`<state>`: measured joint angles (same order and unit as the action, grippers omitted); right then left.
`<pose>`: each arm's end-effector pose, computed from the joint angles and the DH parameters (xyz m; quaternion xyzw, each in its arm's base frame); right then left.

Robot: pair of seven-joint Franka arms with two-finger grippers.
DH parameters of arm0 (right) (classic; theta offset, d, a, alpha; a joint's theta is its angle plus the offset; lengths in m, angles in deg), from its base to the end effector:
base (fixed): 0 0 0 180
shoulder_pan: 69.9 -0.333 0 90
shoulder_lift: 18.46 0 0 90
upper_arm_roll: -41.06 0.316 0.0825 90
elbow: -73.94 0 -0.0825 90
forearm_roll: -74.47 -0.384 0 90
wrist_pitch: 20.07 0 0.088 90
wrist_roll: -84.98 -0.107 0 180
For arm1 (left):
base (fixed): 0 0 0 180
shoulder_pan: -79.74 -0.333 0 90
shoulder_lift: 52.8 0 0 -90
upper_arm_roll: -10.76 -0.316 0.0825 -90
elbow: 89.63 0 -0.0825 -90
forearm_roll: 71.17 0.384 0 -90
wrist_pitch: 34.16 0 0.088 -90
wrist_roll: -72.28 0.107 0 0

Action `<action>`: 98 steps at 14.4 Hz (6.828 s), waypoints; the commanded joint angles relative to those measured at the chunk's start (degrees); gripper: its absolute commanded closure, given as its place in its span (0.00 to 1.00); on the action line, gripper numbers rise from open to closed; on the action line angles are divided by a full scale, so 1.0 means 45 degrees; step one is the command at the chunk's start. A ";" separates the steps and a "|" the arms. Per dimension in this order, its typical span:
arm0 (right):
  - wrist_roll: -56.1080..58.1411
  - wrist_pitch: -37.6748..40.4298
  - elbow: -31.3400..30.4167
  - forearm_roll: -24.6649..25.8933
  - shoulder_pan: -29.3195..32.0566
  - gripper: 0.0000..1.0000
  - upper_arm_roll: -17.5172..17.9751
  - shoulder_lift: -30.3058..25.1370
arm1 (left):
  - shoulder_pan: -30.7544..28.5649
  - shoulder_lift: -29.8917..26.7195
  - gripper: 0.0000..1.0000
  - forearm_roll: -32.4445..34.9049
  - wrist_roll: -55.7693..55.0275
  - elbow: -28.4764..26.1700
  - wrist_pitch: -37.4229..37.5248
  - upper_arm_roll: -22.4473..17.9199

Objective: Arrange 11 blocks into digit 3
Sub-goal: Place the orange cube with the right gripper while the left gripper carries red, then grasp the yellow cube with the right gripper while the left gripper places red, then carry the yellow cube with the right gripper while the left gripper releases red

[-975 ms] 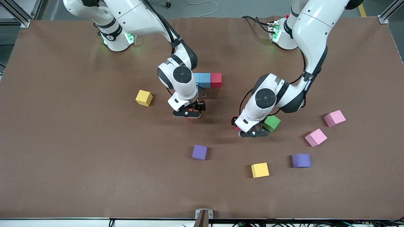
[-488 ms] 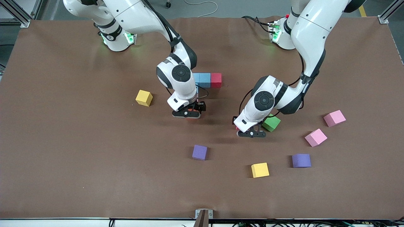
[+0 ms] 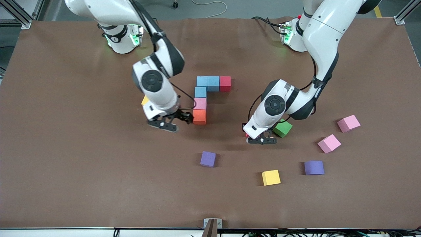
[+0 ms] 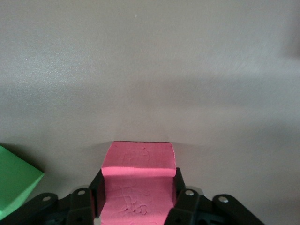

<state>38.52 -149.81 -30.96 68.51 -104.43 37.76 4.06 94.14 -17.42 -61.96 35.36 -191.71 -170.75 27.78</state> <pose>0.5485 0.3388 0.3226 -0.9861 0.1621 0.0024 0.0362 0.5718 -0.3292 0.2227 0.9994 0.0165 -0.0094 0.0292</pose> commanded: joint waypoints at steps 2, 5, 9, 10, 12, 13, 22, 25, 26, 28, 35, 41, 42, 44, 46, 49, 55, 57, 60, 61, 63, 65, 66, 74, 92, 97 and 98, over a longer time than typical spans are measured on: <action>0.1840 -0.0174 -0.3010 -0.0200 0.1695 0.00 0.0071 -0.2052 | 0.0062 -0.0303 0.81 0.0081 -0.4301 0.0438 0.0255 0.0746; 0.2590 -0.1730 -0.5487 -0.0180 0.2185 0.00 0.0052 -0.3086 | 0.0101 -0.0440 0.81 0.0081 -0.7097 0.0457 0.0936 0.1351; 0.2610 -0.3235 -0.7581 -0.0141 0.2304 0.00 0.0012 -0.3812 | 0.0217 -0.0732 0.81 0.0178 -1.2719 0.0457 0.1735 0.1860; 0.2610 -0.3743 -0.7934 -0.0141 0.2304 0.00 0.0012 -0.3813 | 0.0315 -0.0811 0.81 0.0140 -1.3893 0.0477 0.2107 0.1880; 0.2610 -0.4856 -0.8618 -0.0141 0.2207 0.00 0.0051 -0.3754 | 0.0529 -0.0811 0.81 0.0237 -1.7091 0.0438 0.2286 0.1881; 0.2610 -0.5461 -0.8988 -0.0141 0.2148 0.00 0.0052 -0.3735 | 0.0704 -0.0734 0.81 0.0276 -1.8828 0.0438 0.2286 0.1861; 0.2570 -0.7107 -0.9852 -0.0161 0.1250 0.01 0.0071 -0.3228 | 0.1741 -0.0578 0.80 0.1195 -2.5740 0.0106 0.2190 0.1861; 0.2590 -0.7068 -0.9910 -0.0161 0.1035 0.16 0.0071 -0.3071 | 0.1917 -0.0245 0.80 0.1504 -2.6501 0.0184 0.1741 0.1802; 0.2590 -0.7049 -0.9930 -0.0161 0.0995 0.23 0.0071 -0.3070 | 0.1994 -0.0110 0.80 0.1855 -2.6541 0.0184 0.1740 0.1841; 0.2609 -0.6932 -0.9910 -0.0161 0.1014 0.57 0.0071 -0.3071 | 0.2131 0.0028 0.80 0.1956 -2.6813 0.0223 0.1585 0.1842; 0.2824 -0.5801 -0.7982 -0.0160 0.1171 1.00 0.0071 -0.2467 | 0.2484 0.0419 0.81 0.3166 -2.6932 0.0164 0.0394 0.1861; 0.2669 -0.3465 -0.3611 -0.0161 0.0995 1.00 0.0071 -0.0339 | 0.2678 0.0517 0.81 0.3284 -2.6776 0.0048 -0.0057 0.1861; 0.2649 -0.2295 -0.2654 -0.0161 0.0976 1.00 0.0071 -0.0104 | 0.2756 0.0497 0.81 0.3284 -2.6814 0.0028 -0.0057 0.1861; 0.2629 -0.1076 -0.1652 -0.0161 0.0995 1.00 0.0071 -0.0005 | 0.2776 0.0517 0.81 0.3284 -2.6854 0.0047 -0.0077 0.1881; 0.2707 -0.1013 -0.1376 -0.0161 0.0995 1.00 0.0071 0.0093 | 0.2777 0.0536 0.81 0.3284 -2.6854 0.0028 -0.0330 0.1881; 0.2746 -0.1014 -0.1025 -0.0141 0.1034 1.00 0.0071 0.0405 | 0.2873 0.0517 0.81 0.3284 -2.6893 -0.0031 -0.0331 0.1881; 0.2746 -0.1033 -0.0672 -0.0024 0.1015 1.00 0.0052 0.0835 | 0.2952 0.0517 0.81 0.3284 -2.6835 -0.0070 -0.0370 0.1881; 0.2746 -0.1092 -0.0652 -0.0024 0.0995 1.00 0.0071 0.0894 | 0.3030 0.0497 0.81 0.3284 -2.6815 -0.0167 -0.0370 0.1881; 0.2746 -0.1092 -0.0613 -0.0024 0.1014 0.99 0.0071 0.0914 | 0.3030 0.0517 0.81 0.3304 -2.6756 -0.0168 -0.0370 0.1881; 0.2746 -0.1092 -0.0594 -0.0024 0.0995 0.99 0.0052 0.0972 | 0.3030 0.0517 0.81 0.3285 -2.6756 -0.0168 -0.0370 0.1881; 0.2746 -0.1092 -0.0594 -0.0024 0.0995 0.99 0.0052 0.0973 | 0.3030 0.0497 0.81 0.3284 -2.6737 -0.0168 -0.0351 0.1881; 0.2746 -0.1092 -0.0555 -0.0024 0.0995 0.99 0.0052 0.0992 | 0.3030 0.0516 0.81 0.3304 -2.6737 -0.0129 -0.0370 0.1881; 0.2746 -0.1092 -0.0535 -0.0024 0.1014 0.99 0.0052 0.0992 | 0.3030 0.0517 0.81 0.3304 -2.6737 -0.0129 -0.0370 0.1881; 0.2746 -0.1092 -0.0516 -0.0024 0.0995 0.99 0.0052 0.0992 | 0.3030 0.0536 0.36 0.3284 -2.6815 -0.0070 -0.0370 0.1881; 0.1965 0.0726 0.5304 -0.0044 -0.0488 1.00 0.0091 0.4389 | 0.1198 -0.2940 0.00 0.2914 -2.3171 0.0416 0.3340 0.2252; 0.1848 0.0159 0.5285 -0.0043 -0.1035 1.00 0.0091 0.4878 | -0.0989 -0.2629 0.00 0.2485 -1.7120 0.1334 0.4044 0.2213; 0.1848 0.0081 0.5285 -0.0043 -0.1094 1.00 0.0091 0.4937 | -0.1360 -0.2551 0.00 0.2194 -1.6102 0.1530 0.4064 0.2213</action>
<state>48.05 -149.21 -8.65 68.44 -108.29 38.48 25.02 90.07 -30.25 -50.00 -45.29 -187.65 -154.26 37.21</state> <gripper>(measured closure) 0.471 0.000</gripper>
